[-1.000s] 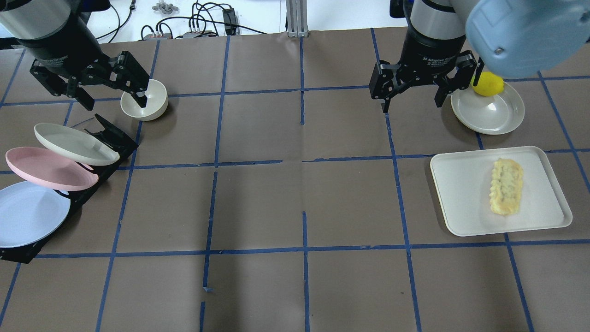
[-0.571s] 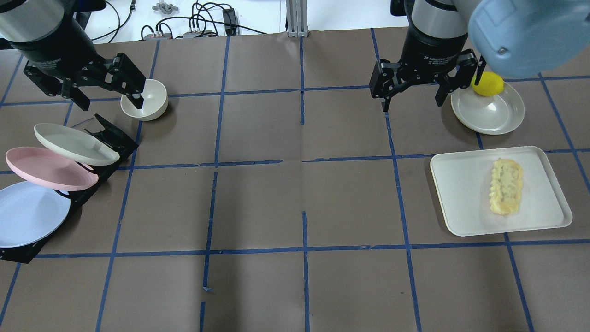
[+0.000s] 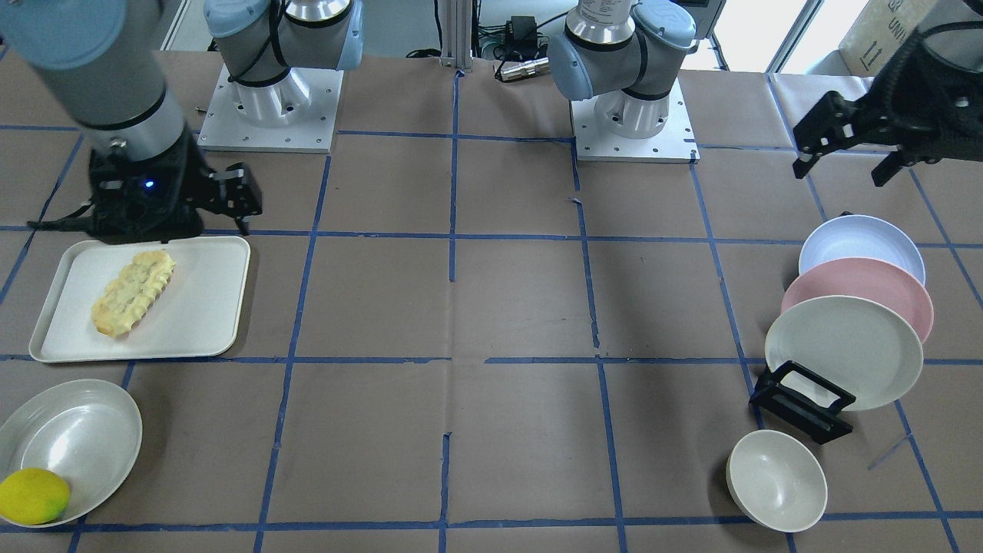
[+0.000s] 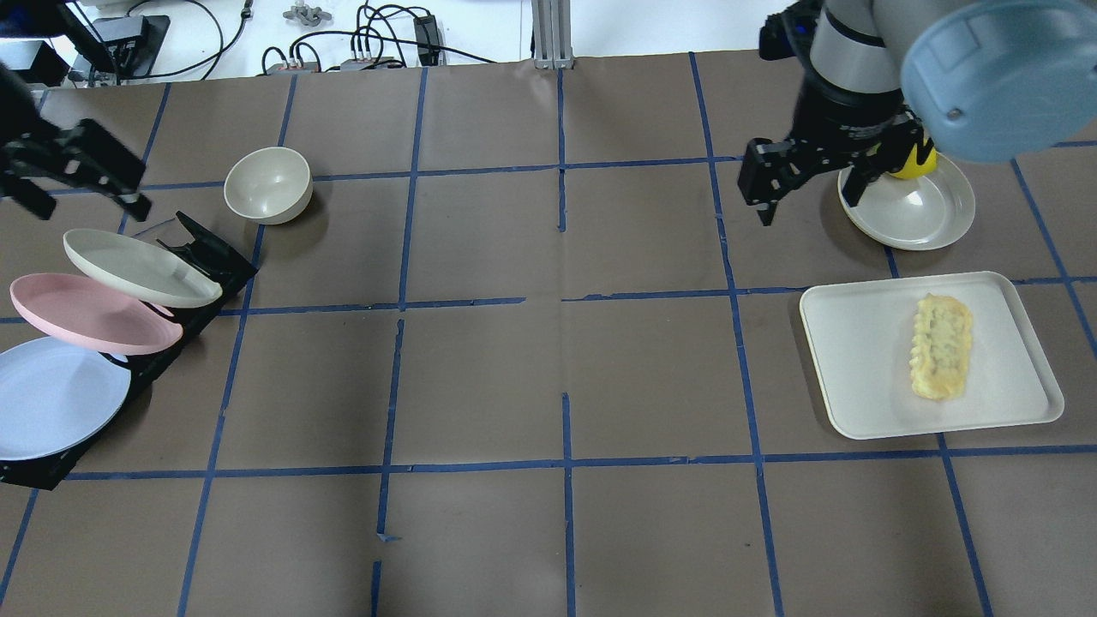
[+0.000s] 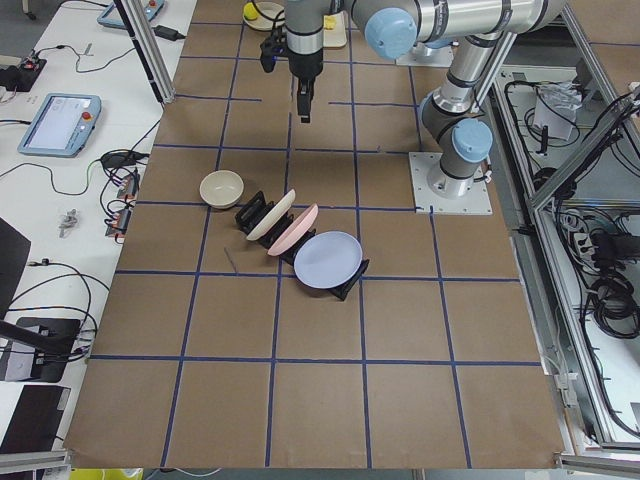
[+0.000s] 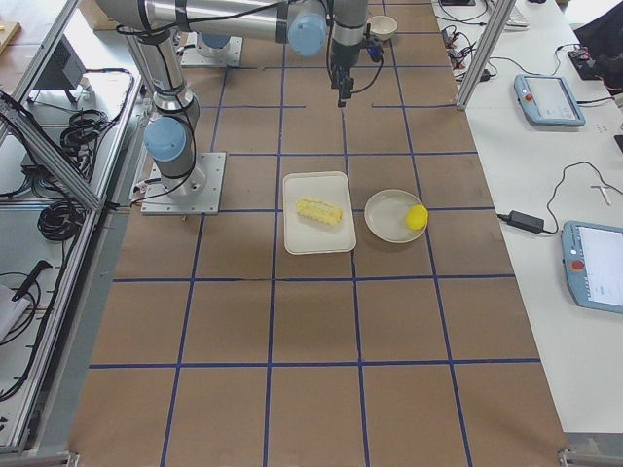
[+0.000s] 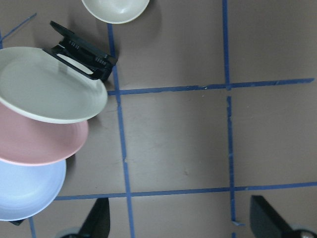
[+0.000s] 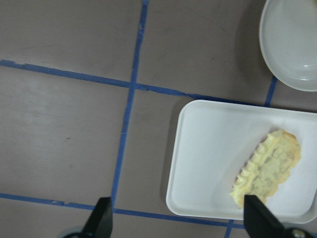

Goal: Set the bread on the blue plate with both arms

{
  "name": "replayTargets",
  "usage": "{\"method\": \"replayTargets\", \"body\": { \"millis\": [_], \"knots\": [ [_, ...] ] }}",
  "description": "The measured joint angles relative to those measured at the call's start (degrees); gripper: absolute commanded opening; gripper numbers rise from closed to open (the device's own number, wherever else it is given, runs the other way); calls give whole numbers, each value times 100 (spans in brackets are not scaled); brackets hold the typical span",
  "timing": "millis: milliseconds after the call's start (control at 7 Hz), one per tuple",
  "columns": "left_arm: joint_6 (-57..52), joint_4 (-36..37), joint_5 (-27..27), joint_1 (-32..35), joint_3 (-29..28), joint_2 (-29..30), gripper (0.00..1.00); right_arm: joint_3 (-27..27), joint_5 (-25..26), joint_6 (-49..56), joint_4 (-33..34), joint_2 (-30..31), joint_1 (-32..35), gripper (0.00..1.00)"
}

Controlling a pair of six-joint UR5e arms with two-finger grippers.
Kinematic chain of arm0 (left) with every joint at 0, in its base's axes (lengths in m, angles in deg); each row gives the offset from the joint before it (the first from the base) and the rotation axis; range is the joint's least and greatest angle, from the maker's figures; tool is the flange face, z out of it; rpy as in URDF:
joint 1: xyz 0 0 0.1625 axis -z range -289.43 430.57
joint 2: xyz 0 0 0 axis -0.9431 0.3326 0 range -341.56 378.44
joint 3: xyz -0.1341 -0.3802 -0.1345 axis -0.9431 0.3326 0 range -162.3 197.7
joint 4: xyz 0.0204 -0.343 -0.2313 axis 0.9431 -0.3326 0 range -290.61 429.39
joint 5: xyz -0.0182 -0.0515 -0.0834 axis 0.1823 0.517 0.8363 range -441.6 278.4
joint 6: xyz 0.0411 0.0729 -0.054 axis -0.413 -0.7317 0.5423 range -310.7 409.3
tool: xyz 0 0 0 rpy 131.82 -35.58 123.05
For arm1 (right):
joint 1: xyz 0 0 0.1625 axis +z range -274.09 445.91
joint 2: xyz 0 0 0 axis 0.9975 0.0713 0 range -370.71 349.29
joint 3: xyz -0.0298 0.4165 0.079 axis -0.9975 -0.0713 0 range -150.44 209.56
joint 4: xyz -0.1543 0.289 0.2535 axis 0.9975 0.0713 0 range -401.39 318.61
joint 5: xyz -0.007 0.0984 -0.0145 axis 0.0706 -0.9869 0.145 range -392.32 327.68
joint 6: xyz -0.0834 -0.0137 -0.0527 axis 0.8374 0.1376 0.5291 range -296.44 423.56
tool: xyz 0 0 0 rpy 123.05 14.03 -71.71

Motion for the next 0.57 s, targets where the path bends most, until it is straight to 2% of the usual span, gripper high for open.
{"method": "replayTargets", "body": {
  "millis": [286,571],
  "knots": [
    [-954,90,-98,-1016,94,217,100,850,35,762,960,78,-1029,96],
    [-1513,603,-193,-1908,2,1146,100,1528,28,900,1491,154,-1857,95]
  ]
}}
